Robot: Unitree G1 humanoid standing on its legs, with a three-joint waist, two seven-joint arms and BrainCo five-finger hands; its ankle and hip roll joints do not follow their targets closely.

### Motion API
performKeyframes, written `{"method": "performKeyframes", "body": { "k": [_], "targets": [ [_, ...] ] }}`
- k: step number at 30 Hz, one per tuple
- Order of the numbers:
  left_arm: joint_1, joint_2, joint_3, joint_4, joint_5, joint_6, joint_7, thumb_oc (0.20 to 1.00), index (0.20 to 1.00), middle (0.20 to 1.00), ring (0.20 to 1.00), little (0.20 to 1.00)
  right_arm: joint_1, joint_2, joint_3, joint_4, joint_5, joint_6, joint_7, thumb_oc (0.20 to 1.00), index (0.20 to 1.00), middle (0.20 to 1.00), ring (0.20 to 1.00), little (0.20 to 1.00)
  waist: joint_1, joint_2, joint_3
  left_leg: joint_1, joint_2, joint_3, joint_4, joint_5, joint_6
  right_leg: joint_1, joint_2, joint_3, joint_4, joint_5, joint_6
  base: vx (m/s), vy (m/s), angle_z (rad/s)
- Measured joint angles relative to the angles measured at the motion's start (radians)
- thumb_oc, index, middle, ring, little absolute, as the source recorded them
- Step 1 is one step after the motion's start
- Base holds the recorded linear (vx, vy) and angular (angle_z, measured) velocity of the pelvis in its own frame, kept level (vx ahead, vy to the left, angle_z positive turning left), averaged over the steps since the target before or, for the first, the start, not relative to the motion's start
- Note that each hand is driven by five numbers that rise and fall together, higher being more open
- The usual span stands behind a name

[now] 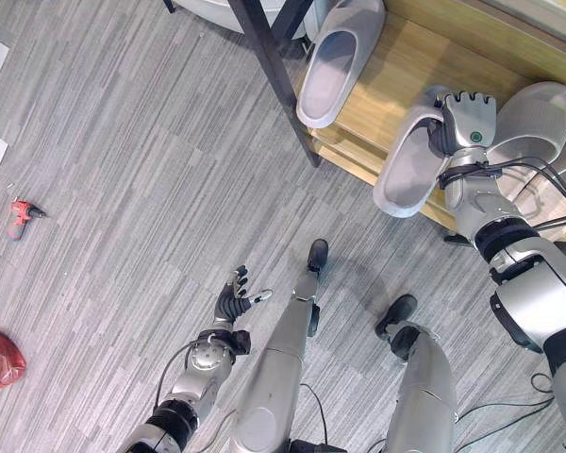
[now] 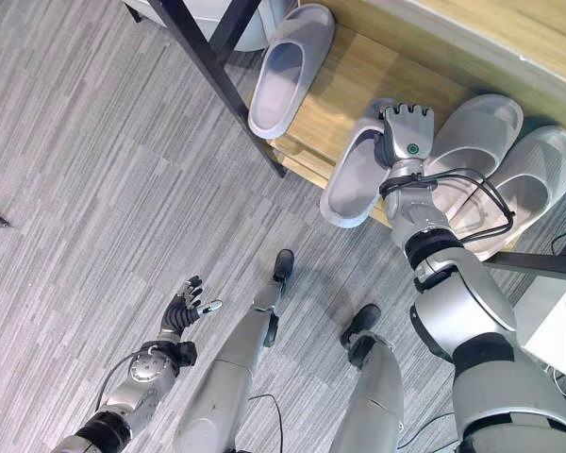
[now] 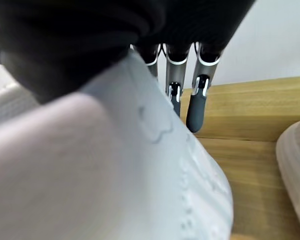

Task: Arrange the slippers neatly on the shoe rack.

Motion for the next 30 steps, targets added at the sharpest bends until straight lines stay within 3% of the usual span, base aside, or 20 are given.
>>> {"method": "performKeyframes", "body": {
  "k": [7, 14, 16, 20, 26, 30],
  "targets": [
    [0.017, 0.016, -0.012, -0.044, 0.000, -0.012, -0.001, 1.000, 1.000, 1.000, 1.000, 1.000, -0.049, -0.151, -0.002, -0.078, 0.000, 0.004, -0.070, 0.200, 0.200, 0.200, 0.200, 0.200, 0.037, 0.019, 0.001, -0.097, -0.029, -0.005, 0.056, -0.003, 0.002, -0.090, -0.038, 0.007, 0.077, -0.026, -0.012, 0.03, 0.016, 0.16],
    [0.026, 0.020, -0.011, -0.075, -0.008, -0.020, -0.026, 1.000, 1.000, 1.000, 1.000, 1.000, -0.060, -0.170, -0.001, -0.125, 0.000, 0.005, -0.076, 0.200, 0.200, 0.200, 0.200, 0.200, 0.056, 0.020, 0.001, -0.132, -0.039, -0.007, 0.111, -0.016, 0.002, -0.102, -0.048, 0.005, 0.094, -0.036, -0.006, 0.02, 0.011, 0.04],
    [0.040, 0.025, -0.011, -0.099, -0.027, -0.025, -0.035, 1.000, 1.000, 1.000, 1.000, 1.000, -0.061, -0.171, -0.001, -0.122, 0.000, 0.005, -0.076, 1.000, 1.000, 1.000, 1.000, 1.000, 0.060, 0.020, 0.001, -0.138, -0.038, -0.008, 0.130, -0.026, 0.004, -0.104, -0.049, 0.005, 0.101, -0.040, -0.002, 0.00, 0.000, 0.00],
    [0.043, 0.027, -0.011, -0.098, -0.036, -0.027, -0.042, 1.000, 1.000, 1.000, 1.000, 1.000, -0.122, -0.111, 0.031, 0.036, 0.001, 0.024, -0.043, 1.000, 1.000, 1.000, 1.000, 1.000, 0.068, 0.020, 0.001, -0.139, -0.037, -0.016, 0.132, -0.027, 0.003, -0.105, -0.049, 0.004, 0.111, -0.047, -0.012, 0.00, 0.000, 0.00],
    [0.044, 0.028, -0.010, -0.107, -0.044, -0.027, -0.040, 1.000, 1.000, 1.000, 1.000, 1.000, -0.140, -0.085, 0.032, 0.060, 0.023, 0.050, -0.021, 1.000, 1.000, 1.000, 1.000, 1.000, 0.069, 0.020, 0.001, -0.135, -0.038, -0.024, 0.132, -0.026, -0.006, -0.099, -0.048, 0.001, 0.114, -0.046, -0.012, 0.00, 0.000, 0.00],
    [0.044, 0.029, -0.011, -0.106, -0.044, -0.024, -0.033, 1.000, 1.000, 1.000, 1.000, 1.000, -0.138, -0.023, 0.001, 0.075, 0.070, 0.052, -0.006, 1.000, 1.000, 1.000, 1.000, 1.000, 0.058, 0.019, 0.000, -0.113, -0.037, -0.024, 0.132, -0.026, -0.005, -0.079, -0.047, 0.003, 0.115, -0.045, -0.013, 0.00, 0.004, -0.01]
  ]
}}
